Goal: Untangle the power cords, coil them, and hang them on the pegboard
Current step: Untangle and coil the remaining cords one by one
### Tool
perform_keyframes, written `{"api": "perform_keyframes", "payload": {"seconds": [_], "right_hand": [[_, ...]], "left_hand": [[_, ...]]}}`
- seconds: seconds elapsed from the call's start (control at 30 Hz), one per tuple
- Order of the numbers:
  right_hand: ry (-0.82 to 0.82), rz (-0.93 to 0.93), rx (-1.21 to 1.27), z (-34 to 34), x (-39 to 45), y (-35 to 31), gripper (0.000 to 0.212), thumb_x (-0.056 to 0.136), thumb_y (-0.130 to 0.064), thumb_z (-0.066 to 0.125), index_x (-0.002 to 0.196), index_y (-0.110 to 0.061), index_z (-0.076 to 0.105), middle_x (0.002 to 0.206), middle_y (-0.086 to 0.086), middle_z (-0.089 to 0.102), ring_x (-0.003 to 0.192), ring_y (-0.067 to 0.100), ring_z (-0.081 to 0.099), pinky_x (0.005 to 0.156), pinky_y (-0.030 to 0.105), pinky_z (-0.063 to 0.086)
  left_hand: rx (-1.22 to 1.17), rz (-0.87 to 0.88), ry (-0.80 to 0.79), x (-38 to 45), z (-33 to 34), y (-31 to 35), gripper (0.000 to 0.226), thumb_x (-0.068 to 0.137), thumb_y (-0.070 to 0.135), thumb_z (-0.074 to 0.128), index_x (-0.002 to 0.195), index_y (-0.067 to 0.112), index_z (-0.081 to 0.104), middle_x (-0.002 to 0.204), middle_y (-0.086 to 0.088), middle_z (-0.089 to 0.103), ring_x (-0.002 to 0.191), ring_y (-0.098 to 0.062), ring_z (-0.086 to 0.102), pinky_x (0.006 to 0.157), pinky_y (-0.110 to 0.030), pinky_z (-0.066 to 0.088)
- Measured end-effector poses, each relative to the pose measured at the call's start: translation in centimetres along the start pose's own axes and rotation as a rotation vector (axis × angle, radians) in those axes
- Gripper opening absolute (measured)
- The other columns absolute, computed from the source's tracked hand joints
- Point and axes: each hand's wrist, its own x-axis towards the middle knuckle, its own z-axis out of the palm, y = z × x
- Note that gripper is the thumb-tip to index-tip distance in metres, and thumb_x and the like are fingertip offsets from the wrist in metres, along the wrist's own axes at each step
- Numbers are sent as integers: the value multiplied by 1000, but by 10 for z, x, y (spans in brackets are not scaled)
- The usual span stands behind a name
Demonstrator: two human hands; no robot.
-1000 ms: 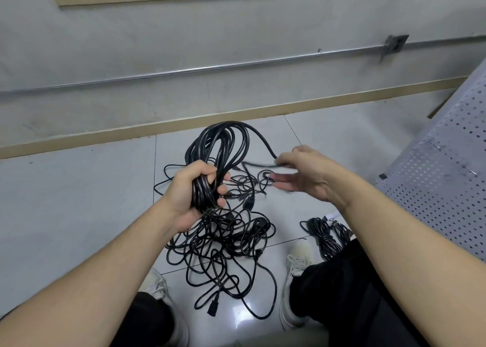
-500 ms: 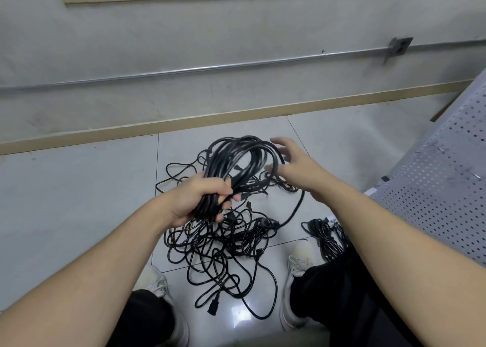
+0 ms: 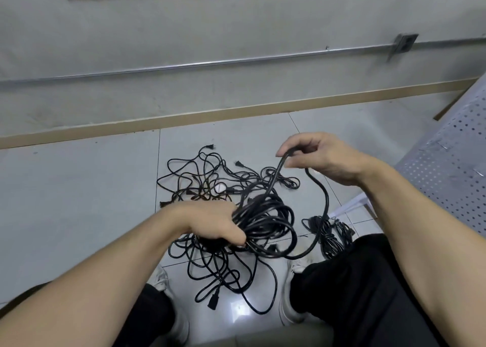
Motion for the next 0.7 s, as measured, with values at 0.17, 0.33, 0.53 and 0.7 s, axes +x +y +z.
{"api": "perform_keyframes", "payload": {"seconds": [0.17,0.33,0.53,0.7], "right_hand": [[-35,63,-58,2,6,6,17,72,-5,81,84,-15,75,65,-8,63,66,5,58,72,14,46],[0,89,-38,15,21,17,18,82,6,75,83,-12,73,73,-8,74,67,0,65,64,11,47],[-289,279,-243,30,10,11,49,101,15,38,69,-8,68,57,14,56,65,4,56,61,4,44],[-51,238,-123,47,21,26,16,91,-22,63,97,-10,71,83,6,59,75,18,50,74,36,44]], "left_hand": [[126,7,9,-2,10,9,30,84,13,70,65,13,46,57,2,43,53,-14,39,51,-27,32],[341,99,231,-15,16,33,27,79,30,75,78,17,51,57,8,47,50,-8,43,54,-31,42],[72,321,384,-37,15,44,22,82,12,75,77,8,54,60,-3,50,54,-9,47,56,-23,43],[-76,224,575,-39,-2,27,38,83,18,74,59,17,44,55,7,43,53,-7,42,56,-20,37]]}}
